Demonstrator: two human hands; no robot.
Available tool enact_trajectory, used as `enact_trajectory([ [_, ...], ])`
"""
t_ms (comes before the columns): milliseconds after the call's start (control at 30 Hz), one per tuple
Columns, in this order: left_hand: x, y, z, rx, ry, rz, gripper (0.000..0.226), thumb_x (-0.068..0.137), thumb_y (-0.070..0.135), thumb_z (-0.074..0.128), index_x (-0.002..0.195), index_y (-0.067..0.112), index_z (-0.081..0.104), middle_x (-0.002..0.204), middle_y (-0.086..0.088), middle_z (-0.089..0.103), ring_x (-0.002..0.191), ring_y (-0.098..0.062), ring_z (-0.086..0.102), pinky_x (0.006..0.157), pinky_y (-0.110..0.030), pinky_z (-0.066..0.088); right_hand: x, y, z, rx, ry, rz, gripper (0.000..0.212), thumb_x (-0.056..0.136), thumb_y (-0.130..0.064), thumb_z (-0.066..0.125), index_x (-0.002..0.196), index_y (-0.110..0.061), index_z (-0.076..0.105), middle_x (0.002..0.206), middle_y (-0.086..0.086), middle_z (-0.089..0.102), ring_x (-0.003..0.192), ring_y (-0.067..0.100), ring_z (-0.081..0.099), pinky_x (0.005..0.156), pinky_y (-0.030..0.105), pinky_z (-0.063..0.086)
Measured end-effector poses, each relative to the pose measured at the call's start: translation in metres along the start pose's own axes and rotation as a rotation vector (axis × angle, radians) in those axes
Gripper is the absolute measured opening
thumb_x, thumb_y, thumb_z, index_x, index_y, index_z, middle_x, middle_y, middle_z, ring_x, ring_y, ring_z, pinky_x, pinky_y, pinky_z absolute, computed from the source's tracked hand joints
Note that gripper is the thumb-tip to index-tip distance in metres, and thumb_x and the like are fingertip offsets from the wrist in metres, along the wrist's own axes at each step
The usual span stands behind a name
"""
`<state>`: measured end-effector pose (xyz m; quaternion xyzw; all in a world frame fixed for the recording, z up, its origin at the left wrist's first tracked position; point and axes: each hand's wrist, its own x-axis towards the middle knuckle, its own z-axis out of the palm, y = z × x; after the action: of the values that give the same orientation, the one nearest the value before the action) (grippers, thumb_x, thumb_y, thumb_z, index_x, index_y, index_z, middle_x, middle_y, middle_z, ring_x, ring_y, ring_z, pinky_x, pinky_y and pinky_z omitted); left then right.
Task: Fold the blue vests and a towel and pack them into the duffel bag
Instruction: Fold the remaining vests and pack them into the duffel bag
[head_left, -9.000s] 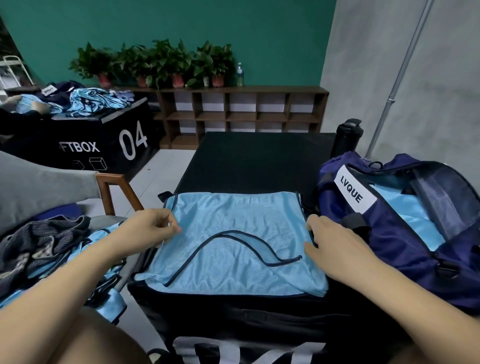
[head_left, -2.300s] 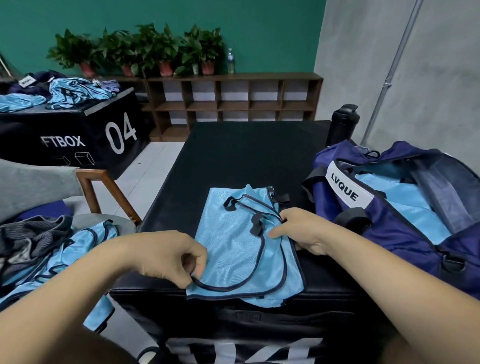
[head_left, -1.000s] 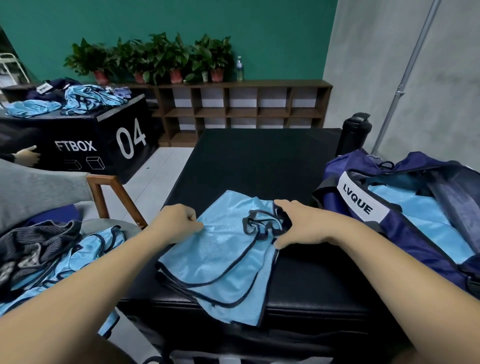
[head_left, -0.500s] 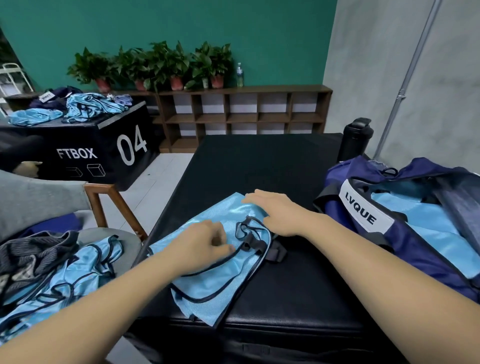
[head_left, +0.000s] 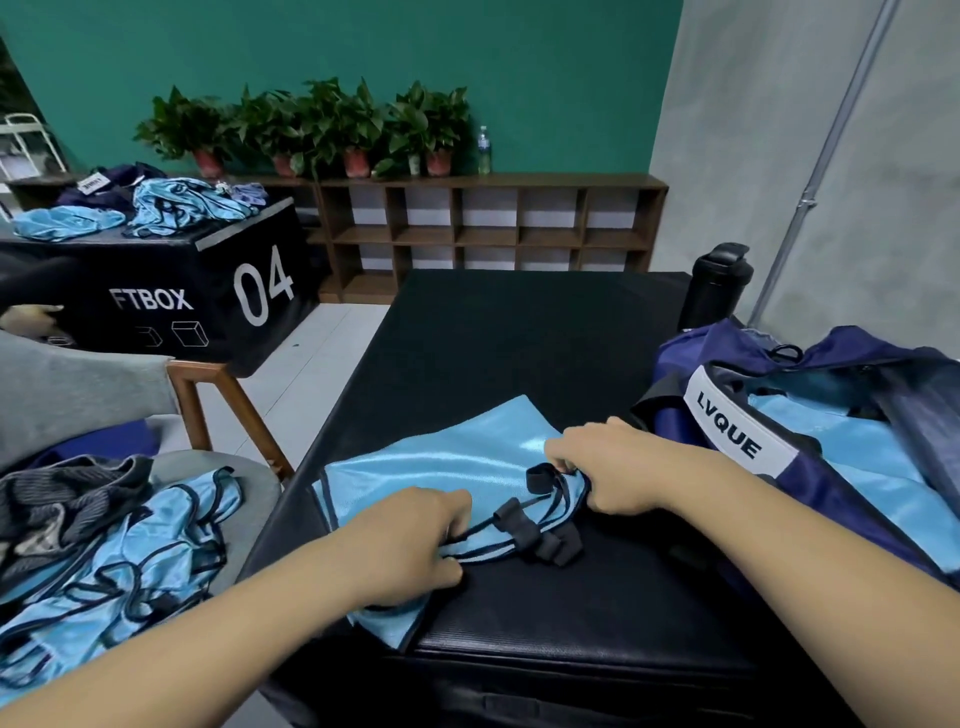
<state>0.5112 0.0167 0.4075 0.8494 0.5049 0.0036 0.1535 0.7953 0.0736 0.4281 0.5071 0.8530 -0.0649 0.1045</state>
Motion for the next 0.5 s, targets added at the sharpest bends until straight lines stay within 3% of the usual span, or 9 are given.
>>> enact_trajectory([
  [100, -0.004, -0.016, -0.012, 0.122, 0.011, -0.020, 0.021, 0.084, 0.027, 0.066, 0.095, 0.026, 0.049, 0.092, 0.010, 0.053, 0.088, -0.013, 0.053, 0.072, -0.034, 0.046, -0.018, -0.005, -0.002, 0.062, -0.038, -0.006, 0.028, 0.077, -0.017, 0.067, 0.093, -0.028, 0.047, 0.092, -0.009, 0.057, 0.089, 0.022, 0.055, 0.068, 0.030, 0.039],
  [167, -0.006, -0.028, -0.019, 0.138, -0.023, -0.046, 0.020, 0.083, 0.022, 0.064, 0.095, 0.028, 0.049, 0.096, 0.010, 0.052, 0.088, -0.013, 0.053, 0.073, -0.034, 0.047, -0.028, -0.010, -0.004, 0.127, -0.037, -0.014, 0.026, 0.075, -0.022, 0.071, 0.090, -0.030, 0.051, 0.092, -0.010, 0.061, 0.089, 0.018, 0.058, 0.072, 0.035, 0.049],
  [267, -0.010, -0.041, -0.025, 0.063, -0.128, -0.049, 0.028, 0.082, 0.016, 0.066, 0.096, 0.033, 0.048, 0.102, 0.012, 0.051, 0.090, -0.010, 0.054, 0.080, -0.034, 0.050, -0.038, -0.020, -0.004, 0.225, -0.010, -0.042, 0.032, 0.075, -0.032, 0.080, 0.094, -0.032, 0.054, 0.100, -0.012, 0.056, 0.091, 0.009, 0.054, 0.075, 0.031, 0.047],
  [400, -0.016, -0.041, -0.026, -0.108, -0.178, 0.042, 0.039, 0.079, 0.024, 0.074, 0.100, 0.043, 0.048, 0.105, 0.015, 0.052, 0.090, -0.004, 0.053, 0.084, -0.029, 0.050, -0.043, -0.040, -0.001, 0.425, 0.050, -0.081, 0.061, 0.076, -0.046, 0.087, 0.122, -0.044, 0.047, 0.119, -0.023, 0.053, 0.111, 0.002, 0.053, 0.093, 0.028, 0.049],
  [500, -0.016, -0.037, -0.022, -0.171, -0.164, 0.101, 0.040, 0.080, 0.032, 0.076, 0.107, 0.048, 0.051, 0.107, 0.017, 0.056, 0.094, -0.002, 0.054, 0.090, -0.027, 0.050, -0.045, -0.045, 0.000, 0.477, 0.030, -0.124, 0.056, 0.080, -0.044, 0.086, 0.125, -0.045, 0.053, 0.107, -0.019, 0.062, 0.100, 0.005, 0.060, 0.087, 0.030, 0.053],
])
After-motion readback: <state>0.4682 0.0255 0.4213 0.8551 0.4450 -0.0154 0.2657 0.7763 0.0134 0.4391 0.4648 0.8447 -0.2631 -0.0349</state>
